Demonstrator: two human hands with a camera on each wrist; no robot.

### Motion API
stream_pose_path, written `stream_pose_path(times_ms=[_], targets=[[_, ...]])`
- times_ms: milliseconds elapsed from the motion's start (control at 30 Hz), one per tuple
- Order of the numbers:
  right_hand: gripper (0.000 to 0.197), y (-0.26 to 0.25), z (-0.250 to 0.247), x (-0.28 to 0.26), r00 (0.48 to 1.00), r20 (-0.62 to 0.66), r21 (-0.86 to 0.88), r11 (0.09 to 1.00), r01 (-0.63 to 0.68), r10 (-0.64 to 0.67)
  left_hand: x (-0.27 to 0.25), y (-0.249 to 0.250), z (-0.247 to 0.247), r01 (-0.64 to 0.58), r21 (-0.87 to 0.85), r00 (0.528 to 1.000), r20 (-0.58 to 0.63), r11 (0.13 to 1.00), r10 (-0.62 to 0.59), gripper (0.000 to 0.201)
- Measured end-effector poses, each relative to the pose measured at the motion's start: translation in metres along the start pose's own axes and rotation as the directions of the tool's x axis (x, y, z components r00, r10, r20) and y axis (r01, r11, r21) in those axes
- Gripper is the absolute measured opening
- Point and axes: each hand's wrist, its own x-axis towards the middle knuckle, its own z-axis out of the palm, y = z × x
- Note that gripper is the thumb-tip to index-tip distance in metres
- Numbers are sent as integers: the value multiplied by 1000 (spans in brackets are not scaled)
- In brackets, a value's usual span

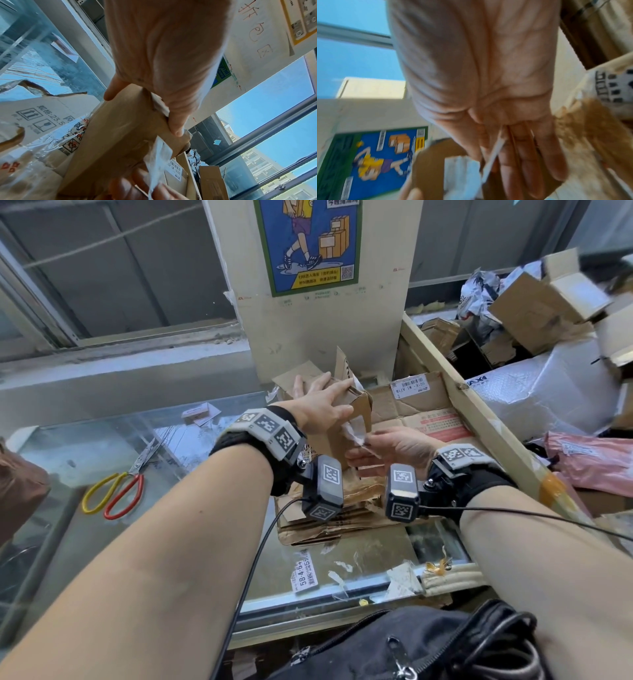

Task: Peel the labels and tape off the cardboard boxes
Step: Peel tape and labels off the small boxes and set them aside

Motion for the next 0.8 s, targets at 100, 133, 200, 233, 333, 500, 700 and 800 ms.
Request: stream_pose_path(times_ms=[100, 133, 200, 233, 333, 500, 700, 800], targets=[[35, -5, -7, -6, 999, 34, -6, 999, -39, 39, 0, 4, 2, -9, 18, 1000, 1, 1000, 9, 55], [52, -9, -8, -7, 998, 52, -32, 999, -38, 39, 1, 5, 3, -10, 22, 1000, -5, 1000, 10, 55], [83, -15, -6, -7, 995, 81, -80, 996, -44, 50, 1, 6, 3, -9, 20, 1000, -13, 1000, 9, 55], [92, -18, -6, -6, 994, 92, -86, 995, -47, 55, 2, 5, 2, -10, 15, 1000, -13, 1000, 10, 56], [96, -22, -7, -2, 987, 148, -37, 997, -61, 66, 2, 1, 1, -20, -23, 1000, -9, 1000, 19, 60], [90, -25, 5, 9, 965, 225, -78, 990, -119, 134, 2, -3, 2, -33, -16, 999, 12, 999, 33, 85], [61, -12, 14, 22, 999, 46, -68, 997, 30, -27, -3, -5, 3, -49, 34, 999, -16, 998, 50, 104], [46, -11, 14, 21, 994, 21, -9, 994, 107, -107, -2, -9, -1, -43, 13, 999, 10, 999, 43, 111]])
